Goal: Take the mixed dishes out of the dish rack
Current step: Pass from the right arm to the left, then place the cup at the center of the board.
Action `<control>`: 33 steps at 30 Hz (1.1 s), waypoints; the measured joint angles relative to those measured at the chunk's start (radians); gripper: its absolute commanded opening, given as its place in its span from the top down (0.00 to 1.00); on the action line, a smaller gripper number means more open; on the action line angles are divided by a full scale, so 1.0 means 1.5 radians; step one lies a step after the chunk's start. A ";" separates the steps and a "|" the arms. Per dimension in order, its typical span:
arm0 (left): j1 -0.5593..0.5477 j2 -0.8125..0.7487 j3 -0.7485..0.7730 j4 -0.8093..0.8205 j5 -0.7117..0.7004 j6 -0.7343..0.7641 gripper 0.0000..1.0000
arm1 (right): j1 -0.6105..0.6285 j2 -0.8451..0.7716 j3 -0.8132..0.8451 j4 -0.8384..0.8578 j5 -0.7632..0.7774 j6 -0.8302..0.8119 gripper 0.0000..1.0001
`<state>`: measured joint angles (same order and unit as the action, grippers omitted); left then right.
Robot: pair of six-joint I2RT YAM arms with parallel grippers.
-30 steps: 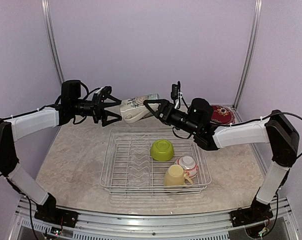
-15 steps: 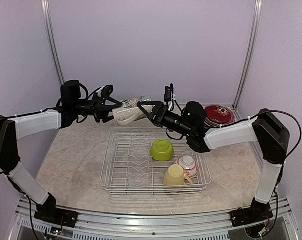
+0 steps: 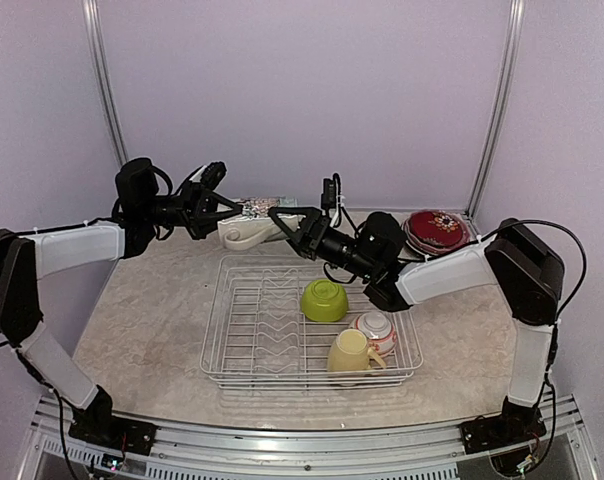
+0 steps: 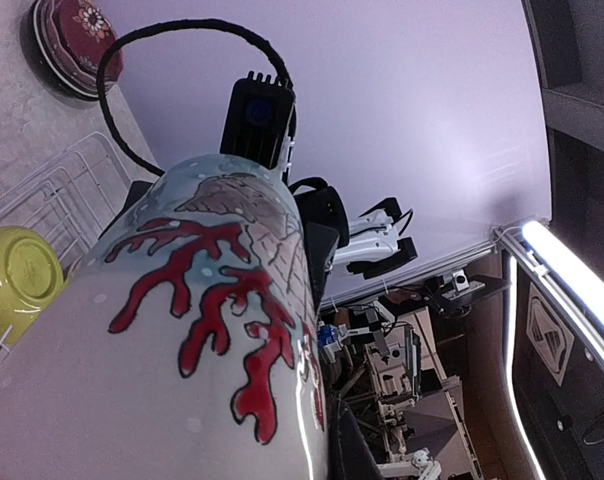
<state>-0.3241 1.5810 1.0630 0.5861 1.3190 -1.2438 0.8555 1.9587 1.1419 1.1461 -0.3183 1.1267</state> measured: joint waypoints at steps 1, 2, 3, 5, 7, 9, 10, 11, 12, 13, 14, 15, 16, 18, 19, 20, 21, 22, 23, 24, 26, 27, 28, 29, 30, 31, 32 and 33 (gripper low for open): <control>0.000 0.000 0.000 0.003 0.000 -0.001 1.00 | 0.000 0.001 0.001 0.003 0.001 0.001 0.63; 0.000 0.000 0.000 0.003 -0.001 -0.001 1.00 | 0.000 0.002 0.001 0.003 0.000 0.001 0.54; 0.000 0.000 0.000 0.003 -0.001 -0.001 1.00 | 0.000 0.002 0.001 0.003 0.000 0.001 0.41; 0.000 -0.001 0.000 0.002 -0.002 0.002 1.00 | 0.000 0.002 0.001 0.003 0.001 0.000 0.20; 0.002 -0.005 0.000 -0.007 -0.002 0.009 1.00 | 0.000 0.001 -0.002 0.003 0.002 -0.002 0.07; 0.003 -0.012 -0.001 -0.026 -0.002 0.023 1.00 | 0.001 -0.005 -0.012 0.001 0.010 -0.008 0.01; 0.004 -0.019 -0.003 -0.042 -0.003 0.027 1.00 | 0.002 -0.013 -0.024 -0.001 0.017 -0.012 0.00; 0.007 -0.025 -0.006 -0.058 -0.003 0.034 1.00 | 0.000 -0.023 -0.038 -0.003 0.024 -0.019 0.00; 0.013 -0.031 -0.009 -0.073 -0.004 0.041 1.00 | -0.003 -0.034 -0.052 -0.004 0.032 -0.023 0.00; 0.020 -0.038 -0.011 -0.088 -0.007 0.048 1.00 | -0.007 -0.046 -0.065 -0.006 0.038 -0.026 0.00; 0.026 -0.043 -0.011 -0.100 -0.010 0.054 1.00 | -0.011 -0.055 -0.075 -0.008 0.041 -0.028 0.00; 0.033 -0.051 -0.011 -0.111 -0.014 0.061 1.00 | -0.015 -0.066 -0.086 -0.007 0.045 -0.029 0.00; 0.039 -0.058 -0.012 -0.119 -0.017 0.067 1.00 | -0.020 -0.076 -0.097 -0.005 0.047 -0.030 0.00; 0.052 -0.071 -0.011 -0.139 -0.024 0.088 1.00 | -0.030 -0.093 -0.119 -0.001 0.050 -0.031 0.00; 0.057 -0.079 -0.008 -0.165 -0.032 0.108 1.00 | -0.033 -0.102 -0.127 -0.003 0.051 -0.034 0.00; 0.062 -0.086 -0.001 -0.207 -0.046 0.138 1.00 | -0.035 -0.111 -0.135 -0.012 0.054 -0.039 0.00; 0.065 -0.093 0.011 -0.264 -0.069 0.175 1.00 | -0.036 -0.123 -0.139 -0.029 0.058 -0.046 0.00; 0.067 -0.100 0.027 -0.327 -0.104 0.214 1.00 | -0.037 -0.135 -0.143 -0.047 0.063 -0.055 0.00; 0.067 -0.108 0.046 -0.391 -0.151 0.256 1.00 | -0.038 -0.150 -0.144 -0.074 0.068 -0.067 0.00; 0.066 -0.115 0.060 -0.441 -0.193 0.289 1.00 | -0.038 -0.162 -0.145 -0.092 0.072 -0.079 0.00; 0.066 -0.133 0.093 -0.555 -0.312 0.353 1.00 | -0.038 -0.195 -0.145 -0.145 0.083 -0.108 0.00; 0.066 -0.139 0.110 -0.607 -0.372 0.380 1.00 | -0.038 -0.211 -0.145 -0.173 0.090 -0.122 0.00; 0.067 -0.142 0.127 -0.655 -0.427 0.403 1.00 | -0.038 -0.223 -0.145 -0.192 0.095 -0.133 0.00; 0.067 -0.142 0.145 -0.697 -0.480 0.420 1.00 | -0.038 -0.237 -0.145 -0.222 0.102 -0.148 0.00; 0.068 -0.140 0.161 -0.736 -0.532 0.436 1.00 | -0.039 -0.249 -0.145 -0.250 0.109 -0.161 0.00; 0.069 -0.136 0.175 -0.766 -0.571 0.447 1.00 | -0.039 -0.259 -0.145 -0.277 0.116 -0.174 0.00; 0.069 -0.126 0.198 -0.810 -0.622 0.461 1.00 | -0.038 -0.268 -0.144 -0.305 0.123 -0.186 0.00; 0.070 -0.115 0.214 -0.838 -0.656 0.468 1.00 | -0.038 -0.274 -0.143 -0.333 0.130 -0.200 0.00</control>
<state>-0.2188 1.4082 1.3838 -0.6712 0.3351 -0.5411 0.7982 1.5478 0.9268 0.6460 -0.1230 0.8268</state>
